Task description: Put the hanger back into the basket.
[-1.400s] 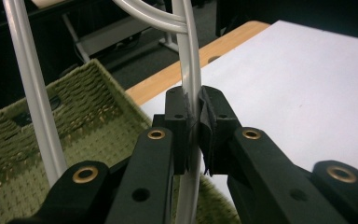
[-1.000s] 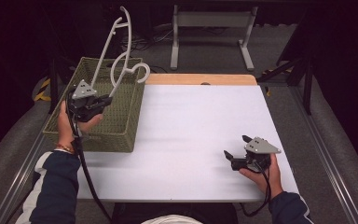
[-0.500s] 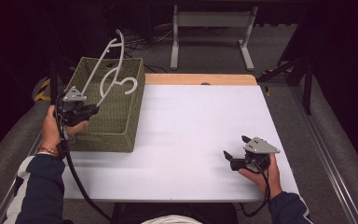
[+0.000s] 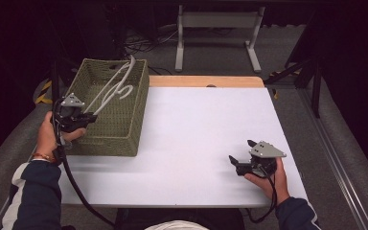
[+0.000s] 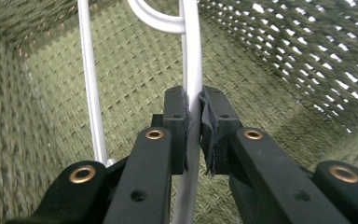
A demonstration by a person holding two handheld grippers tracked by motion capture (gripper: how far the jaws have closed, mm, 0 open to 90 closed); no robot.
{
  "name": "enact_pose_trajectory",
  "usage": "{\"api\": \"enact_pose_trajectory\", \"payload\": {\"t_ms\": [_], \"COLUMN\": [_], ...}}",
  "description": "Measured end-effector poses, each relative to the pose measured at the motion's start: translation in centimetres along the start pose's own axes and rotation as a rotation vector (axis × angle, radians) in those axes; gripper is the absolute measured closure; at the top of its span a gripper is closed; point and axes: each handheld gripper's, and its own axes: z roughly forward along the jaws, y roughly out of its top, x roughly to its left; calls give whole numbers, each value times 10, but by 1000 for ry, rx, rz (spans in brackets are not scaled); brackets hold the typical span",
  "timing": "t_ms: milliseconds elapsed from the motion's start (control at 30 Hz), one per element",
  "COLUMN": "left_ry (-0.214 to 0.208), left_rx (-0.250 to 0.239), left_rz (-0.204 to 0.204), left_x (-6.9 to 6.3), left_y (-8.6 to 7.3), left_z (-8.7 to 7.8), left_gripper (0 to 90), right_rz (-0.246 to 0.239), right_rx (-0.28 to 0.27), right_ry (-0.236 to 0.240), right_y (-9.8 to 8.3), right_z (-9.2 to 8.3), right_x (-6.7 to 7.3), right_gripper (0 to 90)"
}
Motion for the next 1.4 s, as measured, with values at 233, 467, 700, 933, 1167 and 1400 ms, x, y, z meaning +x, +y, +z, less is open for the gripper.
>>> {"api": "enact_pose_trajectory", "payload": {"t_ms": [233,467,700,933,1167,1400], "left_ry": [-16,-13,5,46,46,46], "left_rx": [-69,-178,-271,-348,-419,-480], "left_rz": [-16,10,20,16,16,41], "left_x": [-5,-18,-29,-42,-57,-74], "left_y": [-4,-1,2,7,8,10], "left_z": [-4,-12,-17,-19,-17,-15], "left_gripper": [721,632,507,375,163,43], "right_rz": [-5,-7,-16,-18,-27,-31], "right_rx": [8,7,4,-11,-13,-14], "right_ry": [8,10,12,1,-4,-7], "right_y": [0,0,1,2,2,2], "right_z": [1,0,0,-3,-3,-3], "right_x": [1,1,3,0,0,0], "right_gripper": [124,124,125,126,127,127]}}
